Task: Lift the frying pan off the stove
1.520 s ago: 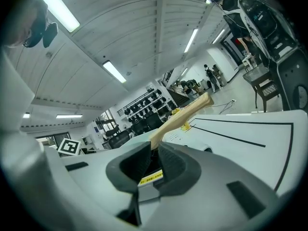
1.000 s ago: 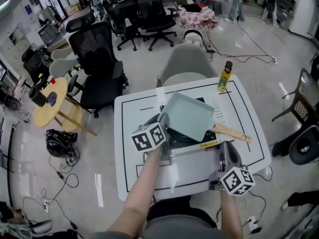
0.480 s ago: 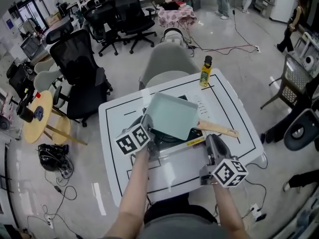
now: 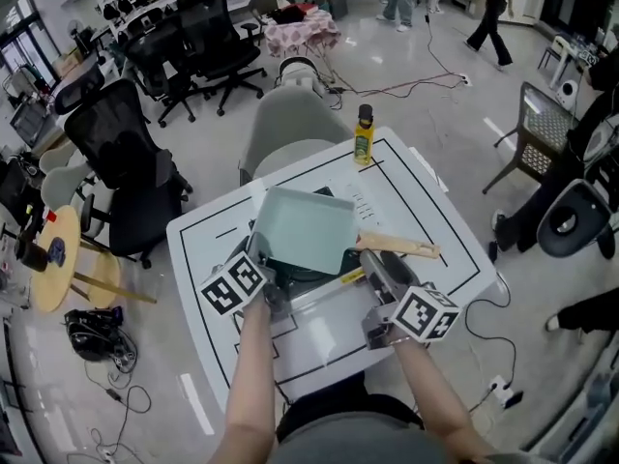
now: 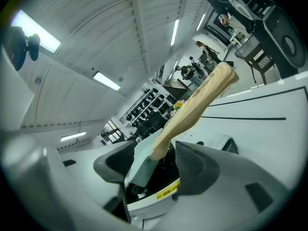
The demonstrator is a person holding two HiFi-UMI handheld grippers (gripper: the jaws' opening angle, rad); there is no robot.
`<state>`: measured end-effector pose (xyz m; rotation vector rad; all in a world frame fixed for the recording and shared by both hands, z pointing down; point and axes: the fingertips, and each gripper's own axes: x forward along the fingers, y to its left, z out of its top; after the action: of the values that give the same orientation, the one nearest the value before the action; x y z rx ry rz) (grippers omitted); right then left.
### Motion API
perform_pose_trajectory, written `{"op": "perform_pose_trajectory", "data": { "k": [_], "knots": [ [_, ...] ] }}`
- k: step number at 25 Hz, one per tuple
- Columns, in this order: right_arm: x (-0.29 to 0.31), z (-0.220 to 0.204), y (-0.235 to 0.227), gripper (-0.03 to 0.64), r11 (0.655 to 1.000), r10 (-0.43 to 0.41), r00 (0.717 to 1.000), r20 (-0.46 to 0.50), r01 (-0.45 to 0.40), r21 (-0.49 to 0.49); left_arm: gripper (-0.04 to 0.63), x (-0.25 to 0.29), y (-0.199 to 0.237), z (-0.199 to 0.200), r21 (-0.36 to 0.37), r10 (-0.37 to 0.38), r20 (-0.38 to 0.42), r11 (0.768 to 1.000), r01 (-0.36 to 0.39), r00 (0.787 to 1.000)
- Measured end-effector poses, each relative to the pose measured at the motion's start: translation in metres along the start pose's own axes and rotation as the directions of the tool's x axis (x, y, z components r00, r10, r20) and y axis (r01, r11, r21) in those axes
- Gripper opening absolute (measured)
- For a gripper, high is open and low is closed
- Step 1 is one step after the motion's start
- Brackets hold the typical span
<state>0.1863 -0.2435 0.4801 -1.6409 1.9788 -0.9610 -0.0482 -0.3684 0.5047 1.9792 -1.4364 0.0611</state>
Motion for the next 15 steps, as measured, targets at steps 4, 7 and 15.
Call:
{"op": "perform_pose_trajectory", "data": {
  "k": [4,7,15],
  "knots": [
    [0.012,0.001,-0.004,0.275,0.998,-0.004,1.000,0.015,0.003,0.067,0.087,0.001,0.000,-0.001,-0.002,-0.004,-0.001,1.000,0.004,1.000],
    [0.020,0.002,-0.008,0.279,0.996,-0.015,1.000,0.025,0.012,0.088,0.086,0.002,0.000,0.000,-0.003,-0.008,-0.005,1.000,0.008,1.000],
    [0.036,0.004,-0.007,0.281,0.993,-0.015,1.000,0.022,0.012,0.119,0.084,0.001,-0.001,-0.001,-0.009,-0.020,-0.008,1.000,0.020,1.000]
  ]
}}
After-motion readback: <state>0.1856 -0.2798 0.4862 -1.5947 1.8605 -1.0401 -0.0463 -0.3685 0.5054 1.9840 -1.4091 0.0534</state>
